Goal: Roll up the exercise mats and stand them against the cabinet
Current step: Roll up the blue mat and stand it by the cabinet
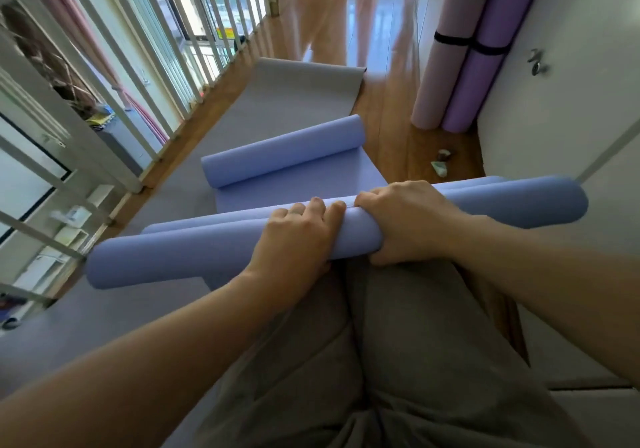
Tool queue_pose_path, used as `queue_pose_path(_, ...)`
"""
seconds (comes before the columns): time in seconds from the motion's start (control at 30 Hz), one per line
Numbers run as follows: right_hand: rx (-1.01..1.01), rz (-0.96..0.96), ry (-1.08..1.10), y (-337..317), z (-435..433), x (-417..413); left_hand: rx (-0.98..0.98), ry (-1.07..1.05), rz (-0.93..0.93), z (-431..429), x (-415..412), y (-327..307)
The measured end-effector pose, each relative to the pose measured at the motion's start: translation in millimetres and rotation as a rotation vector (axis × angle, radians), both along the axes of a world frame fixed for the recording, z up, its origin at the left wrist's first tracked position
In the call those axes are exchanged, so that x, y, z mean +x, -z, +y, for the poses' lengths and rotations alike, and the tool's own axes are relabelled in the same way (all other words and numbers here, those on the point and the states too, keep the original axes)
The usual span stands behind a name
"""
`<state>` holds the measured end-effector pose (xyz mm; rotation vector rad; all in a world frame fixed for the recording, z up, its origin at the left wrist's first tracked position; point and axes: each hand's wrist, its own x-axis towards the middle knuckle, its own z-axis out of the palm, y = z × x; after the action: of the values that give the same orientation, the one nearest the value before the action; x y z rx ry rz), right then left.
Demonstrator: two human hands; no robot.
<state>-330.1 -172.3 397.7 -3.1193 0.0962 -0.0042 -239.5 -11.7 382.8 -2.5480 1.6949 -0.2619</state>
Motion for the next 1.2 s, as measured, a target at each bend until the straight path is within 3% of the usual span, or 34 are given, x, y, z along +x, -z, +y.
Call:
queue_pose_path(0.13,-0.004,0.089,-0.023,-29,-1,10,-0.019,-0.004,0.044,-6,10,-27)
queue_pose_path(0.33,-0.121,0.000,-0.111,-91,4,-11,-0.062,0.072,-0.022,8,-3,-83)
queue_pose_path(0.57,0.095,0.151,-0.046,-21,37,-55,0.175,0.087,0.142,30,-46,-26)
queue_pose_path(0.63,0.071,0.065,-0.044,-14,36,-62,0.183,0.080,0.184,29,-41,-22)
queue_pose_path(0.73,-0.148,-0.128,-0.121,-2,32,-73,0.237,0.081,0.343,25,-27,-26)
queue_pose_path(0.8,-0.152,-0.175,-0.121,7,32,-71,0.311,0.083,0.439,17,-17,-30)
queue_pose_path(0.9,-0.047,-0.037,-0.075,-3,29,-52,0.312,0.035,0.527,13,-9,-32)
queue_pose_path(1.03,0.173,0.277,-0.035,-22,14,-23,0.121,0.020,0.195,26,-21,-19)
queue_pose_path(1.1,0.227,0.402,-0.041,-25,8,-11,0.085,0.019,0.163,27,-21,-14)
queue_pose_path(1.17,0.235,0.378,-0.018,-21,8,-13,0.115,0.016,0.234,21,-9,-18)
queue_pose_path(1.2,0.185,0.234,-0.018,-16,10,-21,0.145,0.016,0.285,17,-2,-21)
